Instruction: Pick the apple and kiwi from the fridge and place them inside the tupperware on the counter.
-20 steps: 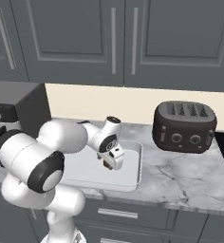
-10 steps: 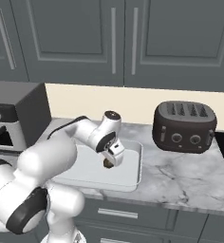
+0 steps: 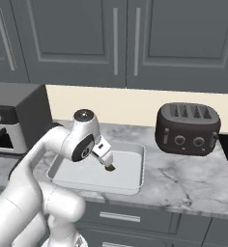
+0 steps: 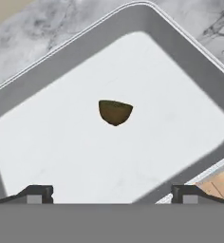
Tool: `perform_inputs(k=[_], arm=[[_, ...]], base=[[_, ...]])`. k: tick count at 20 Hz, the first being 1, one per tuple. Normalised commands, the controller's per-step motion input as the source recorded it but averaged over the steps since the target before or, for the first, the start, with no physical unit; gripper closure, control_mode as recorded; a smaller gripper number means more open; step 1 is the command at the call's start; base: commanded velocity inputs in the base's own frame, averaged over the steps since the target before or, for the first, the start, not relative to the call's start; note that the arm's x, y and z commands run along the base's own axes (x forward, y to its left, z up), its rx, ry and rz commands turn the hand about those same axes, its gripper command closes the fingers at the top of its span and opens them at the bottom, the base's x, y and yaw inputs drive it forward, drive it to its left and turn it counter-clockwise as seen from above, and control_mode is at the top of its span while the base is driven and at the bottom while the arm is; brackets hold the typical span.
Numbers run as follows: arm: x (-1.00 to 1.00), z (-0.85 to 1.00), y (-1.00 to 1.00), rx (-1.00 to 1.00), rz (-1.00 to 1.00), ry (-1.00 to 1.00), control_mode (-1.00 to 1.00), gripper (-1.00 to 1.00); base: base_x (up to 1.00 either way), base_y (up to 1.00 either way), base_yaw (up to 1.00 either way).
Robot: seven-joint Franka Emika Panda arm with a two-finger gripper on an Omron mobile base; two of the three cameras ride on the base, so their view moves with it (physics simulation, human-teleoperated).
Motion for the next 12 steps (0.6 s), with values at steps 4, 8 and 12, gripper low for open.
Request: perform_inputs(k=[4,8,12], arm=[[-0.65,0.63,0.46,-0.36,0.06,0.0,-1.0,-1.0],[-0.63,0.66,0.51,-0.28,0.15,0.0,-1.0,-1.0],[-0.63,0.59,0.34,-0.04,0.21,0.0,-1.0,-1.0]], base=[[0.0,0.0,0.0],[0.0,0.0,0.0],[0.0,0.0,0.0]])
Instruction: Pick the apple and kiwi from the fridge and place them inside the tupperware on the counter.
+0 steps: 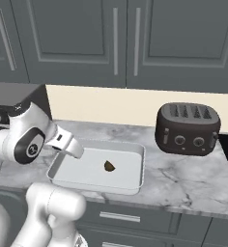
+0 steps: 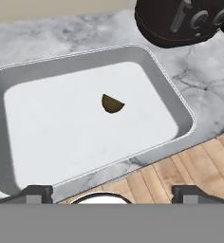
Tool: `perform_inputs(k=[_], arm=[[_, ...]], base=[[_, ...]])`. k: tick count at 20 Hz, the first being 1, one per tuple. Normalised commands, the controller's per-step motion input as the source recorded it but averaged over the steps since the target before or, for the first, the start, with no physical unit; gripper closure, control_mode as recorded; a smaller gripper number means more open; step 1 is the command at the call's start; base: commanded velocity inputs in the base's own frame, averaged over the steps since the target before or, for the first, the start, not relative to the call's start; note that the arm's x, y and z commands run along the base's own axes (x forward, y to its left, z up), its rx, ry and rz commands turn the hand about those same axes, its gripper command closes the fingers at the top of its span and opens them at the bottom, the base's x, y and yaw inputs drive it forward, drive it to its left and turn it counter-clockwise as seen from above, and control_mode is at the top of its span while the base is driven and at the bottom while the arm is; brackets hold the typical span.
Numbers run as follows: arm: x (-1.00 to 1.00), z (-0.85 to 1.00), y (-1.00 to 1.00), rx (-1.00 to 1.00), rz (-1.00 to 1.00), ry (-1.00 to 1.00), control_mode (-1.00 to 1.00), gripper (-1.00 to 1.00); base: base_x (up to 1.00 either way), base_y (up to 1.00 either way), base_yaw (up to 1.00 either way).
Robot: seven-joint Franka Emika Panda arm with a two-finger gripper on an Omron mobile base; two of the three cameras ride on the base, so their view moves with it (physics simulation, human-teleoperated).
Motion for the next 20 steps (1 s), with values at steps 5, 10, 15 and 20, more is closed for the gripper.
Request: perform_inputs(k=[5,10,15,20], arm=[[-0.55,0.12,0.19,0.0,0.13,-0.13,-1.0,-1.0],[-0.4,0.0,0.02,0.0,0.0,-0.11,-1.0,-1.0],[-0.44,-0.03,0.03,0.0,0.0,-0.04,-1.0,-1.0],[-0.11,-0.02,0.01,0.0,0.0,0.0,1.0,-1.0]], base=[[0.0,0.0,0.0],[0.0,0.0,0.0],[0.0,0.0,0.0],[-0.55,0.12,0.08]])
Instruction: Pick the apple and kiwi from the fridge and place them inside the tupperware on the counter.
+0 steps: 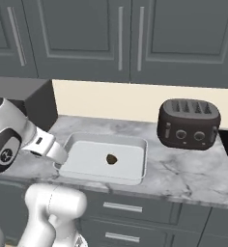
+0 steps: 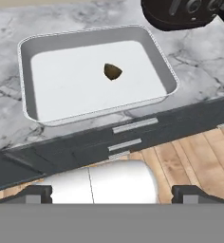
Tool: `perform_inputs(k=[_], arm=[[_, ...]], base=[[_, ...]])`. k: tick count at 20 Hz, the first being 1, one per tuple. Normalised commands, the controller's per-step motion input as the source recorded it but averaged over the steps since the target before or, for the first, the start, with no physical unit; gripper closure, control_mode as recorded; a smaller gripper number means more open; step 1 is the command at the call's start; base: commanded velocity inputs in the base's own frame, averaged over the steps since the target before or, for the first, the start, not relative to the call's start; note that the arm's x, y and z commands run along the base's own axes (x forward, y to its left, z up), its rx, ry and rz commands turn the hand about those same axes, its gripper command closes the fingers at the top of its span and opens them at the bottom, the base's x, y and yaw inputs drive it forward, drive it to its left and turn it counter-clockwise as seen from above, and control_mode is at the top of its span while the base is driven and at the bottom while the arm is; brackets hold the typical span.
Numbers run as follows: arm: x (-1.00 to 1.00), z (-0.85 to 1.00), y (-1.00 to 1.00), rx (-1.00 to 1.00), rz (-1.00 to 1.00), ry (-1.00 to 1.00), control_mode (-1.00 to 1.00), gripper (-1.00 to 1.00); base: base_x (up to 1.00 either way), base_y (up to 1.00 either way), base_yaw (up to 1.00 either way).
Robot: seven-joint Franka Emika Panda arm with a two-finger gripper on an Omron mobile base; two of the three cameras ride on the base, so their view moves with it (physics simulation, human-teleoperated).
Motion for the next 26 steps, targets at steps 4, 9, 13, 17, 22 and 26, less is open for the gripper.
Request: perform_inputs(k=[4,9,13,17,22,26], arm=[[0.0,0.0,0.0,0.0,0.0,0.0,1.0,-1.0],[0.0,0.0,0.0,0.0,0.0,0.0,1.0,-1.0],[0.0,0.0,0.0,0.0,0.0,0.0,1.0,-1.0],[0.0,0.0,0.0,0.0,0.0,0.0,1.0,-1.0],[0.0,0.0,0.0,0.0,0.0,0.0,1.0,-1.0],[0.0,0.0,0.0,0.0,0.0,0.0,1.0,-1.0]], base=[[-0.74,0.21,0.35],[-0.86,0.27,0.68],[-0.97,0.33,0.99],[-0.93,0.37,1.0],[-0.68,0.61,1.0],[0.28,0.83,0.52]])
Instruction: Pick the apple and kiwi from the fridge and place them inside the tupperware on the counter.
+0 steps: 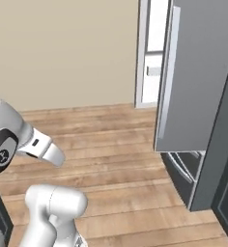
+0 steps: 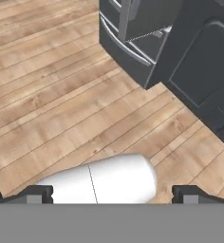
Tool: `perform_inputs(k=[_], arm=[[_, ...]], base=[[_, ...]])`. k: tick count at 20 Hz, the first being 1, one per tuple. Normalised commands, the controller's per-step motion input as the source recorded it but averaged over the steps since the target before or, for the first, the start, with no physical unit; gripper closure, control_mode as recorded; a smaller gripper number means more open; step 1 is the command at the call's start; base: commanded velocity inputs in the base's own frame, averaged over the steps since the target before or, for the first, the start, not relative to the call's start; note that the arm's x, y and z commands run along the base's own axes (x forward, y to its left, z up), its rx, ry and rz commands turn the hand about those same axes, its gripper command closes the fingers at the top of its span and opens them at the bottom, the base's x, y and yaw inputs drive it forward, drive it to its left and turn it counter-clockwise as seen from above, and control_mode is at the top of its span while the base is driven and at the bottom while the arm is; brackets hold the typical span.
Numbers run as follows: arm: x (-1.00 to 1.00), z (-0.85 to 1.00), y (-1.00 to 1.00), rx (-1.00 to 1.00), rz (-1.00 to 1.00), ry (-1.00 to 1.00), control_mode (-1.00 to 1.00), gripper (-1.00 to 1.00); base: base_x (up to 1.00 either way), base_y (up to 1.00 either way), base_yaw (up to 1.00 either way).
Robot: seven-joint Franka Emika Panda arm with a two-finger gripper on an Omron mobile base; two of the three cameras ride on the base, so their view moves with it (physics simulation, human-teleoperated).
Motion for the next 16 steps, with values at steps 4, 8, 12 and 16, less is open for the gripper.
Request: perform_inputs(k=[4,8,12,16], arm=[[0.0,0.0,0.0,0.0,0.0,0.0,1.0,-1.0],[0.0,0.0,0.0,0.0,0.0,0.0,1.0,-1.0],[0.0,0.0,0.0,0.0,0.0,0.0,1.0,-1.0],[0.0,0.0,0.0,0.0,0.0,0.0,1.0,-1.0]], base=[[0.72,0.62,0.0],[0.78,0.31,-0.43],[0.86,0.37,-0.62],[0.96,0.6,-0.51]])
